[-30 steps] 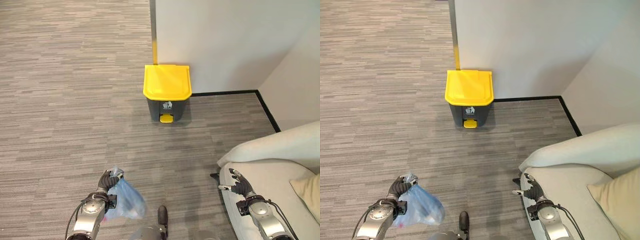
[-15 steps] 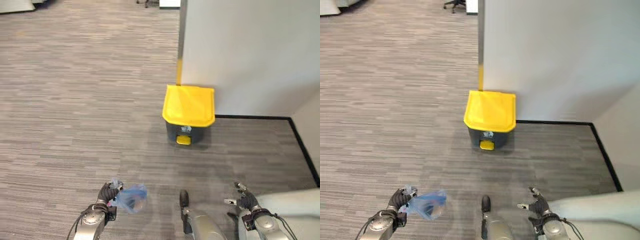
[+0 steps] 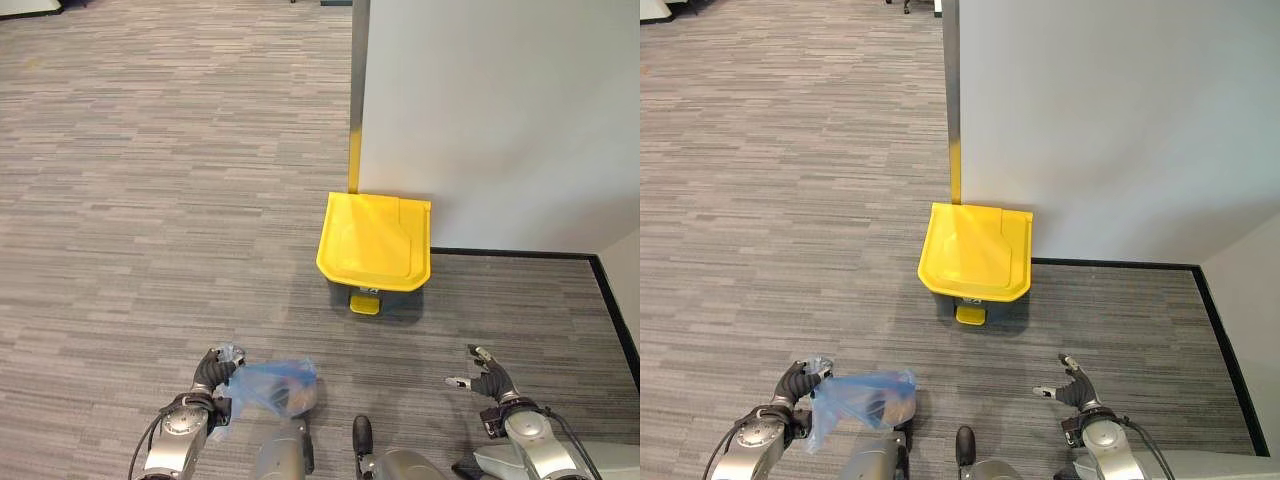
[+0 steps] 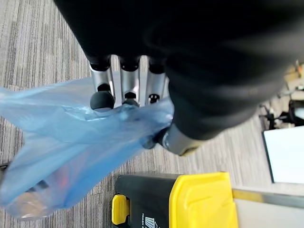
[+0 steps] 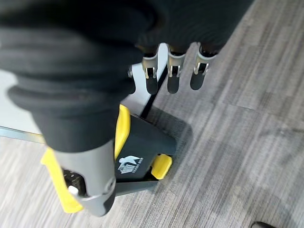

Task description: Gather garbage on tea table into small bin, then transfer packed bag to large trash can.

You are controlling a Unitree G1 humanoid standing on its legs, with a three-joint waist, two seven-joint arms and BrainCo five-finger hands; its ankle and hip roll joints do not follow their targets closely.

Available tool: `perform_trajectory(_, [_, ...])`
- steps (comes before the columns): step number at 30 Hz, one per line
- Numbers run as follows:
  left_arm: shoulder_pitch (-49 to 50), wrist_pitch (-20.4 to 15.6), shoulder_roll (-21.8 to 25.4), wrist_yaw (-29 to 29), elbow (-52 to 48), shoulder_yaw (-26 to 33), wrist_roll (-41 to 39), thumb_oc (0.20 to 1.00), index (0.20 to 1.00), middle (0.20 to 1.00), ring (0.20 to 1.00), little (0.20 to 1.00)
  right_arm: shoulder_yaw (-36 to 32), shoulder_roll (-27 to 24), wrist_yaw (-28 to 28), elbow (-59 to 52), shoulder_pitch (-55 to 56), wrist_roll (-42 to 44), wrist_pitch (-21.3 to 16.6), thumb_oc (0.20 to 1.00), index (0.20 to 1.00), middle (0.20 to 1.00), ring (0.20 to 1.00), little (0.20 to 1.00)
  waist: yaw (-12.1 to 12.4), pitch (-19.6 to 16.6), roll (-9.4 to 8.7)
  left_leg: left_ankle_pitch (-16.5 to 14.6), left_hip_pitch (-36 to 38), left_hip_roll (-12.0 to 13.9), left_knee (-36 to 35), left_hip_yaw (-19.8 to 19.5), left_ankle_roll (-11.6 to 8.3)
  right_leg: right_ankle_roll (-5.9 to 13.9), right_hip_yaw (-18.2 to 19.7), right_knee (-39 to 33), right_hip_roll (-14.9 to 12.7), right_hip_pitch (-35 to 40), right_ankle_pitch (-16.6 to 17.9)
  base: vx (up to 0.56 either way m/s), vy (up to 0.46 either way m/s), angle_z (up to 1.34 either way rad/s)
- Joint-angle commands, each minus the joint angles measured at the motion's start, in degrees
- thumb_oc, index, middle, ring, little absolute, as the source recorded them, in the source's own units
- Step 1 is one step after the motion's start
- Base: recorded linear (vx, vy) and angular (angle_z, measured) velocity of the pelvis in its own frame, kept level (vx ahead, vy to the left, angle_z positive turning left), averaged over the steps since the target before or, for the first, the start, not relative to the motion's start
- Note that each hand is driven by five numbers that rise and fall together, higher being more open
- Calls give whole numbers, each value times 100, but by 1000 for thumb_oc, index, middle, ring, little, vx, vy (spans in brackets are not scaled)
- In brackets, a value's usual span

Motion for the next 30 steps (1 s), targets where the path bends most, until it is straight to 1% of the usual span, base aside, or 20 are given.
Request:
perform_trajectory(1, [18,-249,213,30,-335,83,38,200,200,200,200,200,-201,-133,-35,-199,76,72,-89,1000,1000,1000,1000,1000,78,-157,-131,-321,220,-194,458,78,-51,752,-66,749,-576,-297,-806,211,292,-34])
perform_trajectory(2, [33,-250,233,27,-370,92,37,200,200,200,200,200,-169,-88,-15,-192,28,17,-62,1000,1000,1000,1000,1000,103,-195,-137,-408,329,-248,403,127,57,826,57,832,-659,-328,-764,151,225,-35])
perform_trajectory(3, [33,-250,233,27,-370,92,37,200,200,200,200,200,-169,-88,-15,-192,28,17,-62,1000,1000,1000,1000,1000,103,-195,-137,-408,329,-248,403,127,57,826,57,832,-659,-328,-764,152,270,-66])
perform_trajectory(6, [-79,-251,347,71,-367,131,49,200,200,200,200,200,-53,-20,27,-175,-155,-63,-23,1000,1000,1000,1000,1000,158,-150,-131,-587,498,-342,362,227,317,988,248,1613,-738,-664,-734,102,209,-51])
perform_trajectory(7, [-82,-251,348,71,-365,133,49,200,200,200,200,200,-52,-18,27,-174,-159,-63,-22,1000,1000,1000,1000,1000,171,-148,-138,-591,498,-345,364,242,320,990,266,1649,-741,-686,-752,121,171,-30])
perform_trajectory(8, [-81,-273,357,140,-343,199,17,200,200,200,200,200,-18,32,18,-184,-207,-53,-44,1000,1000,1000,1000,1000,201,-133,-125,-647,646,-341,288,381,357,1064,62,1971,-782,-928,-635,78,81,-19])
perform_trajectory(9, [-82,-274,357,140,-342,200,16,200,200,200,200,200,-17,33,18,-184,-208,-53,-44,1000,1000,1000,1000,1000,209,-133,-129,-645,651,-343,279,390,358,1065,73,1989,-784,-940,-643,166,106,-39])
perform_trajectory(10, [-41,-269,360,164,-370,217,-29,200,200,200,200,200,22,44,35,-227,-198,-58,-36,1000,1000,1000,1000,1000,216,-129,-128,-662,812,-348,152,487,366,1069,-219,1918,-796,-1113,-575,135,37,-53])
perform_trajectory(12, [-28,-272,357,176,-351,231,-46,200,200,200,200,200,31,31,36,-236,-208,-56,-23,1000,1000,1000,1000,1000,202,-120,-117,-661,906,-357,59,526,363,1051,-346,1818,-778,-1200,-507,143,25,-51])
perform_trajectory(13, [-16,-269,354,181,-300,233,-52,200,200,200,200,200,52,17,21,-235,-246,-55,-13,1000,1000,1000,1000,1000,196,-110,-99,-690,1063,-386,-66,588,367,1024,-670,1610,-794,-1377,-383,152,-15,-24])
perform_trajectory(14, [-11,-268,349,175,-281,230,-54,200,200,200,200,200,60,1,17,-233,-249,-55,-12,1000,1000,1000,1000,1000,188,-98,-100,-710,1131,-397,-113,594,366,1009,-829,1483,-805,-1442,-320,152,-15,-14])
perform_trajectory(16, [-6,-267,341,174,-268,232,-57,200,200,200,200,200,60,-9,15,-233,-248,-64,-12,1000,1000,1000,1000,1000,162,-78,-89,-730,1197,-403,-141,579,360,1002,-948,1377,-809,-1502,-269,110,-37,-18])
perform_trajectory(18, [-23,-269,321,190,-234,238,-103,200,200,200,200,200,70,1,3,-232,-220,-78,4,1000,1000,1000,1000,1000,98,-2,-77,-779,1293,-414,-121,496,336,1008,-1008,1315,-792,-1704,-213,212,-131,6])
perform_trajectory(19, [-4,-271,295,169,-266,225,-90,200,200,200,200,200,-1,32,-23,-228,-119,-5,-5,1000,1000,1000,1000,1000,53,3,-120,-921,1388,-439,-29,390,264,969,-847,1127,-760,-1489,-250,208,-168,36])
perform_trajectory(20, [-6,-271,297,169,-266,226,-90,200,200,200,200,200,0,35,-22,-228,-121,-5,-5,1000,1000,1000,1000,1000,49,-8,-129,-903,1369,-447,-32,389,266,968,-847,1110,-767,-1501,-230,274,-253,61])
perform_trajectory(22, [33,-249,230,132,-277,227,-86,200,200,200,200,200,-95,33,-72,-179,-47,95,-60,1000,1000,1000,1000,1000,27,-125,-124,-1003,1382,-319,136,375,89,854,-907,928,-757,-1268,-269,223,-232,87])
perform_trajectory(23, [53,-224,204,106,-302,218,-124,200,200,200,200,200,-175,-5,-86,-164,-14,178,-79,1000,1000,1000,1000,1000,9,-157,-127,-977,1288,-186,500,402,-52,772,-993,835,-717,-1087,-329,243,-284,86])
perform_trajectory(24, [25,-222,178,105,-291,202,-160,200,200,200,200,200,-229,-49,-114,-142,21,249,-84,1000,1000,1000,1000,1000,-4,-150,-153,-829,1087,-69,973,433,-152,673,-1038,773,-682,-946,-397,242,-270,40])
perform_trajectory(28, [-39,-224,153,122,-174,175,-160,200,200,200,200,200,-247,-137,-137,-52,11,260,-75,1000,1000,1000,1000,1000,5,-157,-173,-735,900,29,717,431,-126,648,-1072,619,-681,-713,-504,91,-46,15])
perform_trajectory(30, [-67,-221,194,122,-174,157,-120,200,200,200,200,200,-295,-188,-185,-21,69,282,-78,1000,1000,1000,1000,1000,12,-97,-185,-393,539,156,516,664,-183,646,-1096,603,-701,-633,-571,30,53,9])
